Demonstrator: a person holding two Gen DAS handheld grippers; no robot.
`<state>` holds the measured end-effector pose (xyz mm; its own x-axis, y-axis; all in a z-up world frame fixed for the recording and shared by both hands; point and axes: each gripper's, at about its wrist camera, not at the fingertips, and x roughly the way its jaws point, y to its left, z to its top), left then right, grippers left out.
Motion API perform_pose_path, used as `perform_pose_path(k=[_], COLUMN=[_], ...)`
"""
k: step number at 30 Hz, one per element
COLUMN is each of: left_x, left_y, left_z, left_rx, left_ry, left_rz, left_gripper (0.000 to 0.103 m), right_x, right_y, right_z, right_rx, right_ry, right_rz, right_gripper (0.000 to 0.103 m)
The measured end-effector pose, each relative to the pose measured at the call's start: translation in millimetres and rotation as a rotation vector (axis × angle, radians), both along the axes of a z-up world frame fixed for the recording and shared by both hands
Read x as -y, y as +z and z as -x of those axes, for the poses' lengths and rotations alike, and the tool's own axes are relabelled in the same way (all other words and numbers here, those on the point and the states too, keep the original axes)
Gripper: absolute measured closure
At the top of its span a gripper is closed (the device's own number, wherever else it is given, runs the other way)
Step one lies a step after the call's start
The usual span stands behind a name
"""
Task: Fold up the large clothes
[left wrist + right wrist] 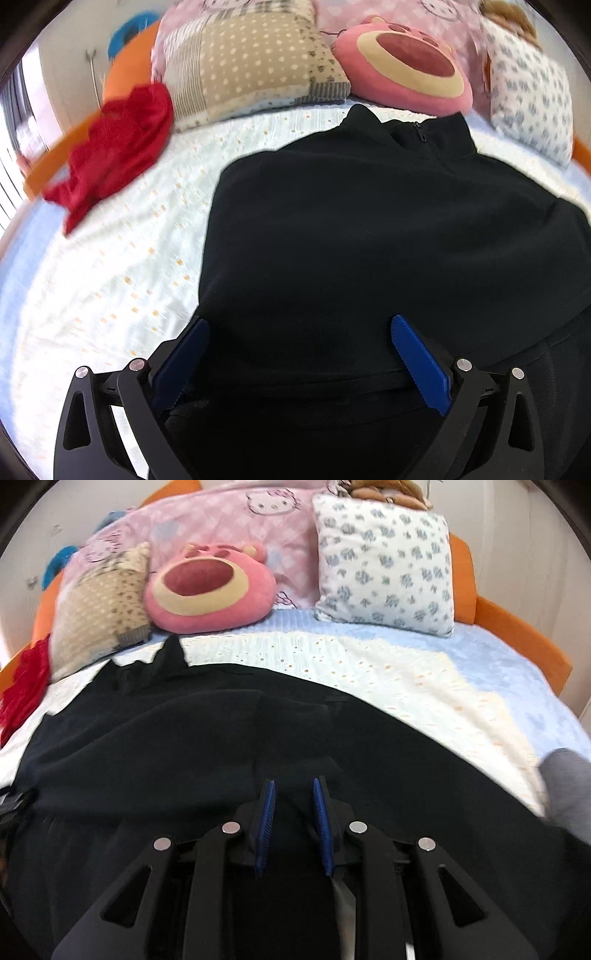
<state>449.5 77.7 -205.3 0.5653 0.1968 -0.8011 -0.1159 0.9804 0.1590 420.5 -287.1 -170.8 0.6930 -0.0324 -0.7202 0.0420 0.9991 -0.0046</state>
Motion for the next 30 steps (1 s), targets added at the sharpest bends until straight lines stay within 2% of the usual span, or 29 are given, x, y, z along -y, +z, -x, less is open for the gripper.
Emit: perform_pose_path(k=[2,4,5,6,9,12,14,17,20,22,23,30], left_x=[13.0,24.9,29.2,38.8,69.5,113.2,142.6,192.6,227.0,254.0,267.3,323.3], left_y=[5.0,9.9,12.7,17.2,34.0,60.2,76.4,99.4,106.0,101.7,96.3,38.9], left_z=[3.2,8.5,11.0,15.5,28.2,45.1,53.7,62.8,65.7,60.6,55.9,25.4], left_rx=[0.017,0.02,0.02,0.014,0.016,0.08,0.108,0.151,0.185,0.19,0.177,0.025], left_ry=[0.003,0.014,0.013,0.008,-0.014,-0.094,-0.164,-0.265,-0.314,-0.362,-0.376,-0.373], left_rz=[-0.097,-0.157,-0.161,-0.158,-0.143,-0.08,-0.006,0.156,0.28,0.368,0.387,0.425], left_gripper=[0.003,0.003,0.003,0.003,0.003,0.003,0.003,0.003,0.003,0.003,0.003,0.003], right_x=[12.3,33.2,46.6,60.4,104.5,142.0,164.6,195.8,212.7,223.0,226.3,258.9], right_y=[17.8,34.2,42.4,49.6,63.8,70.6,73.5,74.1,70.8,66.7,65.1,50.8], right_z=[35.2,73.5,92.3,109.8,155.6,192.6,214.4,238.9,250.7,257.4,258.5,258.1], right_rx=[0.0,0.01,0.026,0.042,0.05,0.051,0.056,0.062,0.058,0.055,0.054,0.022], right_ry=[0.024,0.024,0.014,0.005,-0.032,-0.071,-0.096,-0.141,-0.165,-0.176,-0.179,-0.222], right_rz=[0.019,0.033,0.04,0.04,0.011,-0.001,-0.008,-0.048,-0.05,-0.057,-0.065,-0.131], right_gripper=[0.076,0.048,0.043,0.04,0.04,0.04,0.04,0.04,0.04,0.04,0.04,0.04])
